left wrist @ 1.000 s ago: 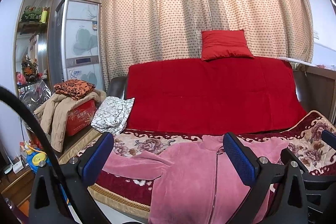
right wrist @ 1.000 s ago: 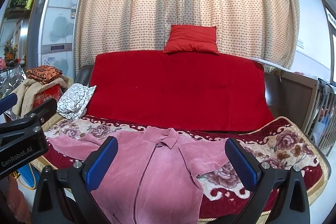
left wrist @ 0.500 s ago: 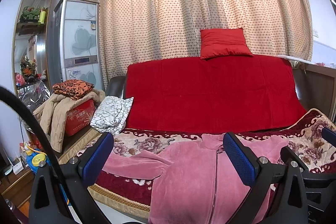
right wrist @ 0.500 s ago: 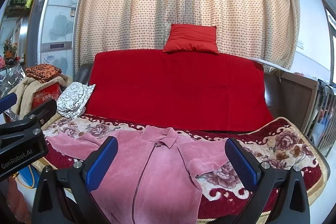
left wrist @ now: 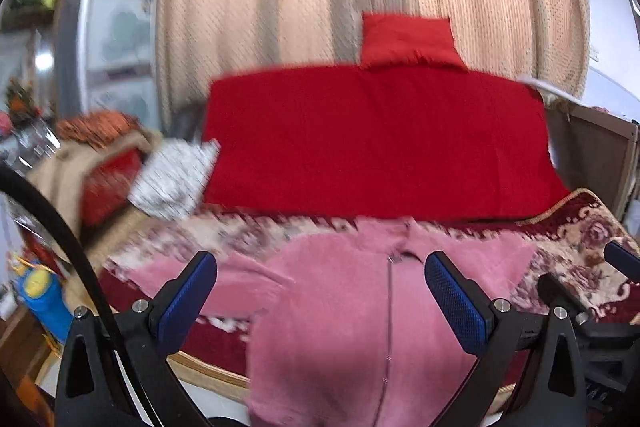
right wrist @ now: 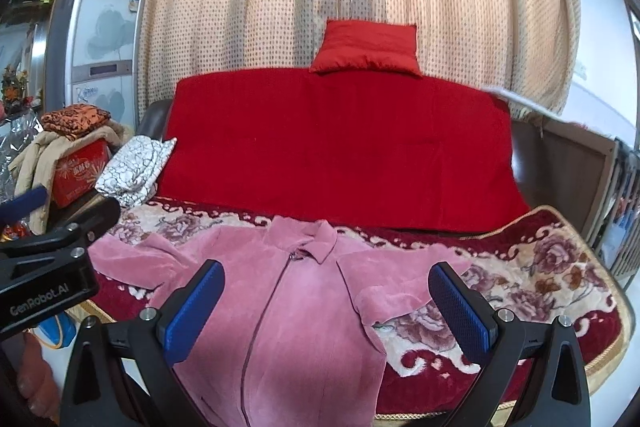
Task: Fold large clothes
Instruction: 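Grasp the pink jacket sleeve nearest the right tool with the right tool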
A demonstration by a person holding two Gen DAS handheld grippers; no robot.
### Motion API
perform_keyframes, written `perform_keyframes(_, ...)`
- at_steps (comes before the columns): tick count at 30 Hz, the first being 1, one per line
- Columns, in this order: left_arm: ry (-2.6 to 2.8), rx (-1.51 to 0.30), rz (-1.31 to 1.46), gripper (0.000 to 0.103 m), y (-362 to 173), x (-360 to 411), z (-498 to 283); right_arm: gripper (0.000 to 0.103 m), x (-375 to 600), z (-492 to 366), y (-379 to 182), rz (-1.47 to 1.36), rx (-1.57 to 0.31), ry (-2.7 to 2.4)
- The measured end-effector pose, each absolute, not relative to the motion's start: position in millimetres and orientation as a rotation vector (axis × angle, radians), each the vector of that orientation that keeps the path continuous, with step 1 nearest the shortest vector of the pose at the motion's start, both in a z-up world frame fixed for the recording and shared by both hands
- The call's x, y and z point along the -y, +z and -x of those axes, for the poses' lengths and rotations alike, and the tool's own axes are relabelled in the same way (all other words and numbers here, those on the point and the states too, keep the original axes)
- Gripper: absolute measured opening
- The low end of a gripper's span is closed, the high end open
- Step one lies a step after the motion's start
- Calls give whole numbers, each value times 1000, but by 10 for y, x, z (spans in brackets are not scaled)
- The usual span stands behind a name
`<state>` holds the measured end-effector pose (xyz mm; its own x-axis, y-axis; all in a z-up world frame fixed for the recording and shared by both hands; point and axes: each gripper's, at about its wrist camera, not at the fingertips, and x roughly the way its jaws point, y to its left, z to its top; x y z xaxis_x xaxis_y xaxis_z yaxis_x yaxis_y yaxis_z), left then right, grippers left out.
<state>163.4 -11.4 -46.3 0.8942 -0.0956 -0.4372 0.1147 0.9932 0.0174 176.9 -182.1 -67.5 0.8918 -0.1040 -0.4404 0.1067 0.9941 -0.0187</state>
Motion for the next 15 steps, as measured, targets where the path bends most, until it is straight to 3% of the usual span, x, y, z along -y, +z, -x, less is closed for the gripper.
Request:
perform_keyframes(5, -111, -592, -41, 103, -976, 295, -2345, 103, 2376, -2132, -1035, -146, -518, -92)
perform_keyframes(15, -178, -676, -55, 103, -1666, 774, -3252, 103, 3988, -2786, -1897, -568, -611, -146)
